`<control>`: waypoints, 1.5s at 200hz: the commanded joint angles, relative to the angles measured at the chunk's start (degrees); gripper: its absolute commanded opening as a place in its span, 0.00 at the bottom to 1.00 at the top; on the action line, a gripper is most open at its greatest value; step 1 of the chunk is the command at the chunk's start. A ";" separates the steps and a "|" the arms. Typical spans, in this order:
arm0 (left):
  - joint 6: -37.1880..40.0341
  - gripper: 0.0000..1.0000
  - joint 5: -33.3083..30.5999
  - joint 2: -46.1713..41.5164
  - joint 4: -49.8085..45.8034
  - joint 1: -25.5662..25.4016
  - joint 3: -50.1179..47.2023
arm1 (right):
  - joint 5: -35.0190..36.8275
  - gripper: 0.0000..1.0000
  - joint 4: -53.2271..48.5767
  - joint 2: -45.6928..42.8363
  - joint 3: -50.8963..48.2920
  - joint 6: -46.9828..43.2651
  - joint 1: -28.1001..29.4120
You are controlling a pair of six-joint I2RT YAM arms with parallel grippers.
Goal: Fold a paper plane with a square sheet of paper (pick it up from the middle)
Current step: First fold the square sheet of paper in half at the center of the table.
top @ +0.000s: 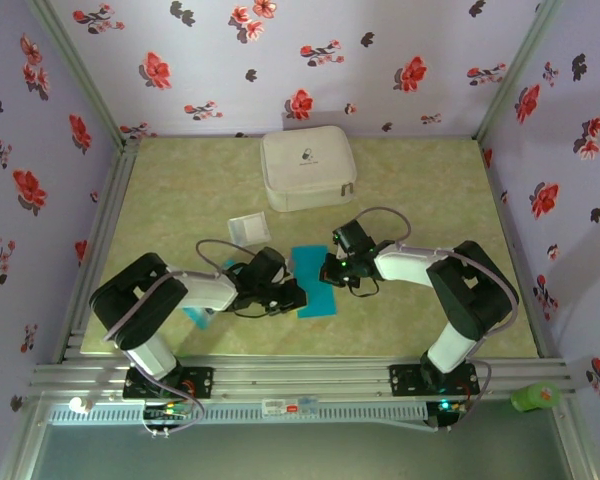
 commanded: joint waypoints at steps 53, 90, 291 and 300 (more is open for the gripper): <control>6.53 0.13 -1.91 -7.17 -15.83 -2.43 -1.58 | 6.59 0.00 -9.23 1.75 -2.51 0.84 0.08; 9.18 0.13 -5.36 -10.88 -21.76 -3.39 1.80 | 6.50 0.00 -9.45 1.84 -2.06 0.75 0.09; 12.75 0.15 -1.84 2.21 -17.99 11.91 20.95 | 6.01 0.30 -4.74 -20.99 -10.88 9.24 -0.74; 12.39 0.15 -0.83 4.03 -16.60 12.27 21.75 | 5.42 0.30 -3.06 -23.20 -13.29 11.44 -0.70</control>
